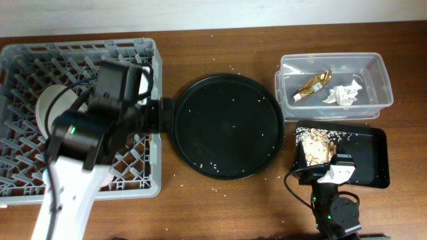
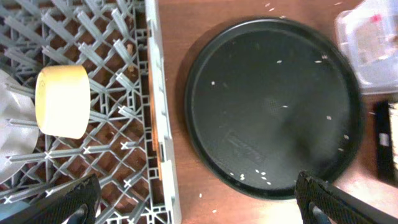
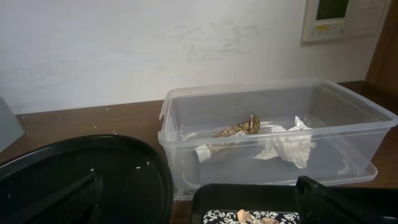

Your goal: Sort waste into correct bins and load items into the dishwasher rack

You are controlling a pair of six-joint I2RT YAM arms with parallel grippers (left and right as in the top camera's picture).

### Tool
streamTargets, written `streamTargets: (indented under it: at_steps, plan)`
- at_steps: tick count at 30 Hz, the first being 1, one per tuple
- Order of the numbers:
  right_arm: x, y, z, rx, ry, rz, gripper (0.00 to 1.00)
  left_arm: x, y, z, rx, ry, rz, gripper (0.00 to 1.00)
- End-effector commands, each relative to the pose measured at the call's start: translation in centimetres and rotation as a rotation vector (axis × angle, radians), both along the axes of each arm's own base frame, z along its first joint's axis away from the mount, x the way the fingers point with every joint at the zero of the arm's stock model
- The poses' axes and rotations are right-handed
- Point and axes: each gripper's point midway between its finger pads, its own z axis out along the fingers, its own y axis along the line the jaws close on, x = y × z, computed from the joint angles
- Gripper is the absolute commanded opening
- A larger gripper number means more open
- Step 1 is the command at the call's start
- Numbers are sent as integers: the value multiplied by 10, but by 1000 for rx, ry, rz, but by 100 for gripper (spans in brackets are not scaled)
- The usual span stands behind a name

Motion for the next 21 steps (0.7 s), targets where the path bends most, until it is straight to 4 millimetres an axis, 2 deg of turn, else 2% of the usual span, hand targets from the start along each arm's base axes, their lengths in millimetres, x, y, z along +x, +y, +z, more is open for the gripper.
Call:
streamTargets:
  at_steps: [1,3,5,6,8,9,10,16,19,21]
  plan:
    - [0,-1,-3,2,3,-5,98,-28,13,19,32,-36,10,99]
    - [0,-1,-3,2,3,-5,98,-34,29,31,24,-80,93,100]
    - [0,-1,-3,2,3,-5,99,-28,48,48,47,-174,168,100]
    - [0,-1,-3,2,3,-5,98,-22,59,59,63,-249,218,99]
    - [0,-1,-3,2,3,-5,98,-20,69,84,22,-437,264,99]
    - [0,-1,-3,2,3,-5,98,-24,74,88,0,-521,279,99]
    - [0,-1,-3,2,3,-5,98,-29,80,81,-18,-575,297,99]
    - [0,-1,-3,2,3,-5,98,-53,92,-43,-103,-772,320,99]
    - [0,-1,-3,2,3,-5,99,-64,93,-86,-122,-828,318,100]
    - [0,-1,-3,2,3,-5,98,-69,93,-107,-125,-840,318,100]
